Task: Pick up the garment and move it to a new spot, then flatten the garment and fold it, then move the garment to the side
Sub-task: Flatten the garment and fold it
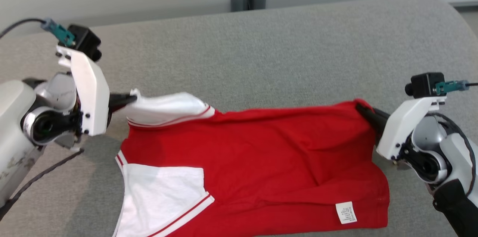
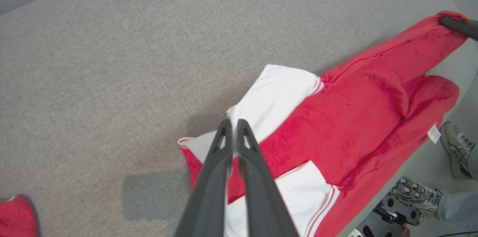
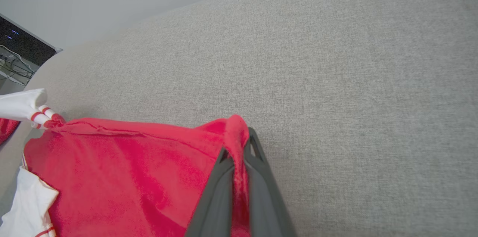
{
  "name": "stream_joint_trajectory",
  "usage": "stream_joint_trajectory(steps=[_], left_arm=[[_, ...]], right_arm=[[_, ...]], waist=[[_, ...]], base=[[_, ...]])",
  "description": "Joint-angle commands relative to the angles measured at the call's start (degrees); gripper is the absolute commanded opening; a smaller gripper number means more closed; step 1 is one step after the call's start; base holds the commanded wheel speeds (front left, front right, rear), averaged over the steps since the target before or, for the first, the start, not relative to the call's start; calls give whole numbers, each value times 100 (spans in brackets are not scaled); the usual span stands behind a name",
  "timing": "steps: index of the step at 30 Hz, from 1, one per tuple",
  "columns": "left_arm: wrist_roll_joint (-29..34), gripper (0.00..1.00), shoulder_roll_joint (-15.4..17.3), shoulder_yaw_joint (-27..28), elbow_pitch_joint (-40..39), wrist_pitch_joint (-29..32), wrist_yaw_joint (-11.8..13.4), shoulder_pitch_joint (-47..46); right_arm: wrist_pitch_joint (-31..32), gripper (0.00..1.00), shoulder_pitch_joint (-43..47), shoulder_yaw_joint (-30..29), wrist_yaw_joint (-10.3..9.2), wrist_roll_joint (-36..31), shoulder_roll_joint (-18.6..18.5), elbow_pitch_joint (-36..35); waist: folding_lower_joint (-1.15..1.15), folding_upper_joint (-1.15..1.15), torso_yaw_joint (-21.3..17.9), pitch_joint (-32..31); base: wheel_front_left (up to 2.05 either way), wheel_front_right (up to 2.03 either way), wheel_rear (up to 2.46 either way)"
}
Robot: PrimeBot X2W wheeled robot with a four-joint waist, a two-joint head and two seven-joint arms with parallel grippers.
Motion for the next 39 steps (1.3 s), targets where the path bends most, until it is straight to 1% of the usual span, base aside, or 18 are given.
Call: stream_joint_trajectory(steps=[1,5,8,14,19,23,27,28,29,30,36,39], left_arm=[[-106,0,72,-7,-38,83,-29,91],[-510,0,252,-66,-487,553,32,374],[-826,0,389,-73,-861,816,179,585],[-1094,0,672,-251,-1453,1269,511,907],[-1196,0,792,-385,-1633,1439,698,1151],[-1258,0,813,-439,-1660,1467,774,1297],[-1305,0,809,-457,-1644,1473,790,1372],[-1297,0,807,-459,-1633,1461,792,1393],[-1283,60,805,-472,-1615,1454,794,1416],[-1261,100,809,-495,-1592,1468,808,1436],[-1262,100,821,-534,-1514,1504,818,1481],[-1304,100,833,-433,-1560,1373,798,1491]], right_arm=[[71,0,92,7,-1,31,-84,-37],[551,0,295,187,0,125,-283,-218],[967,0,389,308,0,225,-436,-367],[1755,0,508,431,-1,384,-682,-562],[2213,0,595,355,0,372,-705,-608],[2409,0,685,274,-1,258,-655,-652],[2504,0,759,218,0,153,-600,-679],[2532,16,772,189,-1,117,-571,-690],[2556,79,780,157,0,77,-546,-702],[2565,100,789,126,0,41,-524,-715],[2774,100,954,-45,0,-106,-447,-844],[2898,100,1082,-301,0,-184,-488,-1057]], waist=[[0,0,97,-176],[0,0,156,-374],[0,0,189,-468],[0,0,221,-568],[0,0,217,-592],[0,0,205,-569],[0,0,192,-544],[0,0,190,-539],[0,0,187,-538],[0,0,183,-542],[0,0,176,-691],[0,0,182,-856]], base=[[0,0,0],[0,0,0],[0,0,0],[0,0,0],[0,0,0],[0,0,0],[0,0,0],[0,0,0],[0,0,0],[0,0,0],[0,0,0],[0,0,0]])
